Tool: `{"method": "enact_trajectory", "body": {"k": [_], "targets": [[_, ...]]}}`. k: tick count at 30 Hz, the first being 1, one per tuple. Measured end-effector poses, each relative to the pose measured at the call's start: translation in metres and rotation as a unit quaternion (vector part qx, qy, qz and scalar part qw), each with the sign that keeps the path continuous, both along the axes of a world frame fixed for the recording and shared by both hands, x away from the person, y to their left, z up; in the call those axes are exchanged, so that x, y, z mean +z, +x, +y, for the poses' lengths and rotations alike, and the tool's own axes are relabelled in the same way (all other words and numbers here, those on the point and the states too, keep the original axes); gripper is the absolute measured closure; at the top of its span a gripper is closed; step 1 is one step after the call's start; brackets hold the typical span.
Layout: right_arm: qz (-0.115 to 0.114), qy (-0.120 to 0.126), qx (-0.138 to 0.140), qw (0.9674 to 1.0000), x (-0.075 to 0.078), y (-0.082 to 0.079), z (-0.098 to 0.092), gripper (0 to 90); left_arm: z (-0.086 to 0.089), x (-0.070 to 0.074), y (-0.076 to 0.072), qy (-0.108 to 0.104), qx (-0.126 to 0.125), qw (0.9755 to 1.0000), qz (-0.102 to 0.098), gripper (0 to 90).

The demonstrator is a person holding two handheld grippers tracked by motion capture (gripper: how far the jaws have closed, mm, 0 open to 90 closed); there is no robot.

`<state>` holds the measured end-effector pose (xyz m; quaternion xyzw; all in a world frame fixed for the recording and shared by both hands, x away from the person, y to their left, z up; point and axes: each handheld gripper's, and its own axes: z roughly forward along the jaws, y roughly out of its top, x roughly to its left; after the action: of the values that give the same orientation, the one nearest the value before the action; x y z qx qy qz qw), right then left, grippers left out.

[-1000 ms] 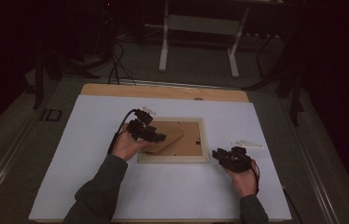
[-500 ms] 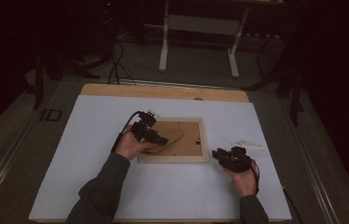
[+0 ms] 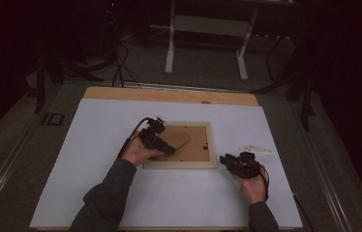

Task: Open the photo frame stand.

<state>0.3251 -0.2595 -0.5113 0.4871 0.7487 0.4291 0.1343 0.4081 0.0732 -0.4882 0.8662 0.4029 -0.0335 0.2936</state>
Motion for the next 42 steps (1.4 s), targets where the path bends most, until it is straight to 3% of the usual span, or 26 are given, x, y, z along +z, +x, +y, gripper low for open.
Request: {"method": "enact_trajectory", "body": {"k": [4,12,27,34,42], "targets": [[0.001,0.0,0.0,1.0,0.0,0.0,0.0,66.5,-0.002,-0.001,-0.001,0.014,-0.005,0.9999,-0.007,32.8],[0.0,0.0,0.0,1.0,0.0,0.0,0.0,66.4,-0.003,0.0,-0.002,0.018,-0.005,0.9997,-0.017,36.9],[0.001,0.001,0.0,1.0,0.0,0.0,0.0,66.3,-0.011,0.004,-0.011,0.056,-0.018,0.9957,-0.071,37.0],[-0.002,0.003,-0.001,1.0,0.001,0.0,-0.001,66.1,-0.014,0.006,-0.017,0.069,-0.024,0.9921,-0.102,36.9],[-0.003,0.005,-0.004,1.0,0.002,0.0,-0.002,65.9,-0.019,0.014,-0.029,0.085,-0.028,0.9856,-0.143,36.9]]}}
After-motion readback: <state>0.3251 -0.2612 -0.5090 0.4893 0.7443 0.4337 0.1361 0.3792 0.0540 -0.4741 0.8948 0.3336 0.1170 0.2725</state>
